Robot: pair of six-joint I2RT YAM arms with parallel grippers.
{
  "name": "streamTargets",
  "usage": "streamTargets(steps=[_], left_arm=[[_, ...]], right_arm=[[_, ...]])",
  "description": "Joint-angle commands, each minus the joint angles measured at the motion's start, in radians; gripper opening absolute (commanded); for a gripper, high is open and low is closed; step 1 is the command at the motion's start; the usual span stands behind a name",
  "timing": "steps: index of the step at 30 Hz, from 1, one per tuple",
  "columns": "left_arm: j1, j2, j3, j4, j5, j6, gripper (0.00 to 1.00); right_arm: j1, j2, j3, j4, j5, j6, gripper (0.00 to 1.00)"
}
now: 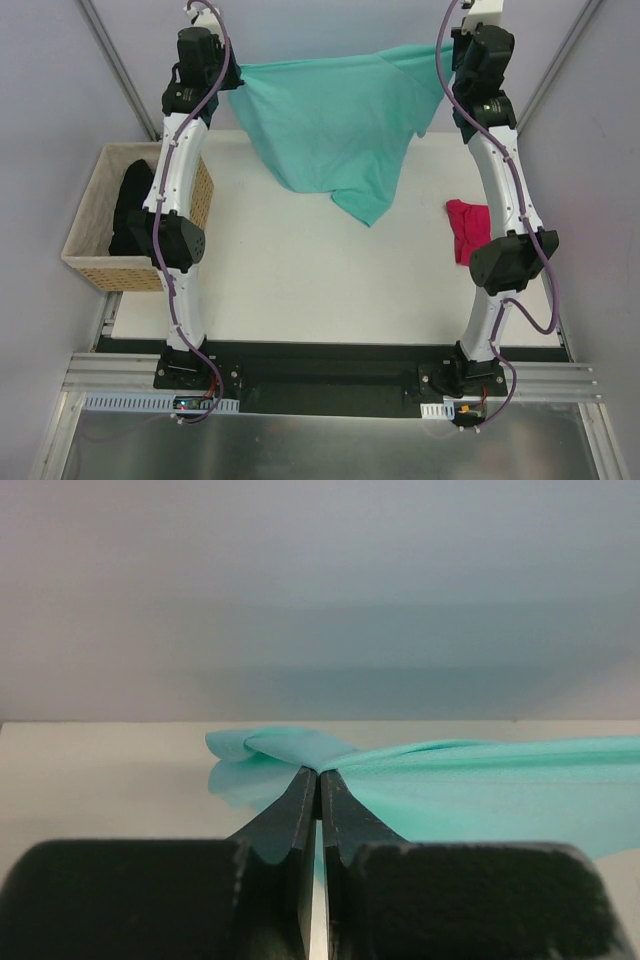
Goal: Fold and stack the t-shirts
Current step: Flatten out the tshirt
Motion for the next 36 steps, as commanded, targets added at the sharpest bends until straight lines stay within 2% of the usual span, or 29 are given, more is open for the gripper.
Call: streamTargets(steps=[1,10,16,23,27,32,36], left_arm=[[0.039,-0.095,-0.086,0.01,-0.051,0.022,0.0],[0.03,-0.225,-0.304,-0.046,0.0,-0.024,0.0],[0.02,-0.277,-0.378,-0.07,-0.018,-0.008,0.0],[-0.005,-0.259,-0.266,-0.147,0.003,0.021,0.0],[-0.049,-0.274,-0.214,-0.147,-0.022,0.109,0.0],[-0.053,-0.3,-0.126,-0.138,-0.006,0.181,0.0],[-0.053,-0.313,-0.056,-0.113,-0.02,0.232,0.0]], right_arm=[[-0.03,-0.014,-0.011,-0.001,0.053,0.064,0.01],[-0.011,-0.086,-0.16,-0.052,0.039,0.11,0.01],[-0.01,-0.124,-0.223,-0.079,0.037,0.13,0.01],[-0.007,-0.145,-0.163,-0.161,-0.004,0.144,0.01],[0.013,-0.199,-0.158,-0.096,-0.016,0.086,0.01],[0.027,-0.273,-0.168,0.017,-0.044,0.008,0.01],[0.036,-0.305,-0.111,0.063,-0.048,-0.031,0.01]])
